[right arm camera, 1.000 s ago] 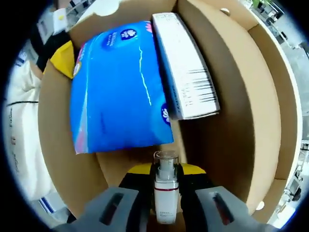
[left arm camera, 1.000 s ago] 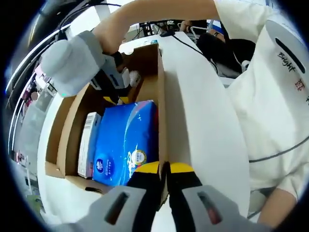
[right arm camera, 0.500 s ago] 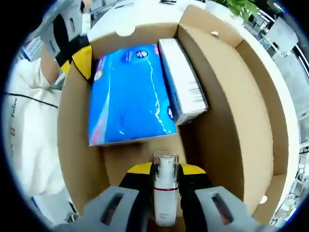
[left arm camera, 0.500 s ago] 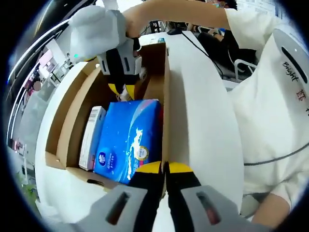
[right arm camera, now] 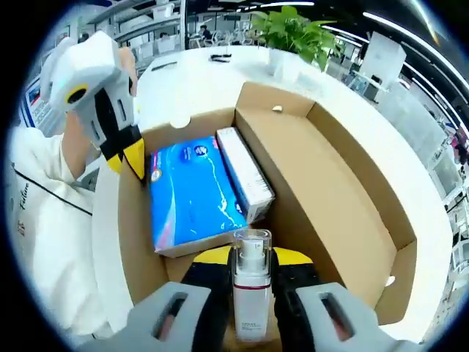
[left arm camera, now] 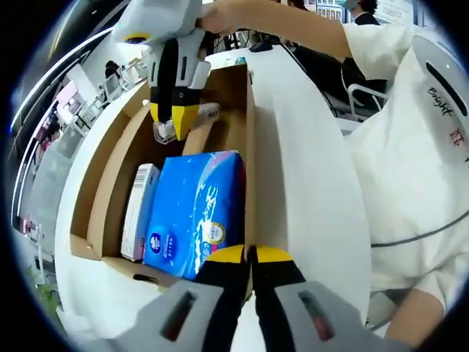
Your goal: Operate the shoe box by opening the lid, removing the specified soft item, and placing it in the target area until the item is outside and the box remains undamaged.
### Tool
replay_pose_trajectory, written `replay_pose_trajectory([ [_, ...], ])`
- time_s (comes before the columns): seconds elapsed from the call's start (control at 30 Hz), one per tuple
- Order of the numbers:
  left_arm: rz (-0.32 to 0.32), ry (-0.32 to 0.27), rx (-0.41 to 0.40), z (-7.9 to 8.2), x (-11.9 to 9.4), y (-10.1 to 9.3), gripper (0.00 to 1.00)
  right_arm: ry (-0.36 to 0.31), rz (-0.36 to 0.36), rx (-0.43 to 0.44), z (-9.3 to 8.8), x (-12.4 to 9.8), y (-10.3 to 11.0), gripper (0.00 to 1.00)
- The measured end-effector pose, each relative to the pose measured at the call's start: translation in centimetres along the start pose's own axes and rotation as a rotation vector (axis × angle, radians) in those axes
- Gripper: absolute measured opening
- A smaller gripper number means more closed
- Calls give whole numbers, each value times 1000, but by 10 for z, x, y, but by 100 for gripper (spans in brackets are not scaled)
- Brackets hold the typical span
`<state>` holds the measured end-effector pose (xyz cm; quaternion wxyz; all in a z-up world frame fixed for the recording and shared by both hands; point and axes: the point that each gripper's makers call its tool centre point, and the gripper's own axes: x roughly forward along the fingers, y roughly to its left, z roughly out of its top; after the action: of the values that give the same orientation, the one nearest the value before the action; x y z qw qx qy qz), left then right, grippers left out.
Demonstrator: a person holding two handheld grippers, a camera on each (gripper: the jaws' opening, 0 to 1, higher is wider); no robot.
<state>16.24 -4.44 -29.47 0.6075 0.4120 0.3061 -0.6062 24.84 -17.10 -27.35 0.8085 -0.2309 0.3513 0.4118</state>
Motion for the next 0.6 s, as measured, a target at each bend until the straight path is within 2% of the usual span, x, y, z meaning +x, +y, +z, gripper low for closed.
replay_pose_trajectory([
  [0.03,0,0,4,0,0,-1,2,-33,-1,39,3,0,-3,19],
  [0.1,1,3,4,0,0,-1,2,-72,8,51,5,-2,-5,19],
  [0.17,0,5,6,0,0,-1,2,-84,12,77,3,-6,-6,19],
  [0.23,-2,8,3,0,0,-1,2,-143,-6,92,9,-8,-9,19],
  [0.33,-4,11,1,0,0,-1,2,-148,-17,94,7,-10,-10,19],
  [0.4,-2,12,4,0,0,-1,2,-194,-35,113,10,-12,-14,19],
  [0.43,-2,11,3,0,0,-1,2,-192,-27,114,8,-13,-13,19],
  [0.53,-4,9,-6,0,0,-1,2,-257,-18,152,11,-19,-11,19],
  [0.6,-6,14,-18,0,1,-1,3,-308,-41,190,13,-23,-14,19],
])
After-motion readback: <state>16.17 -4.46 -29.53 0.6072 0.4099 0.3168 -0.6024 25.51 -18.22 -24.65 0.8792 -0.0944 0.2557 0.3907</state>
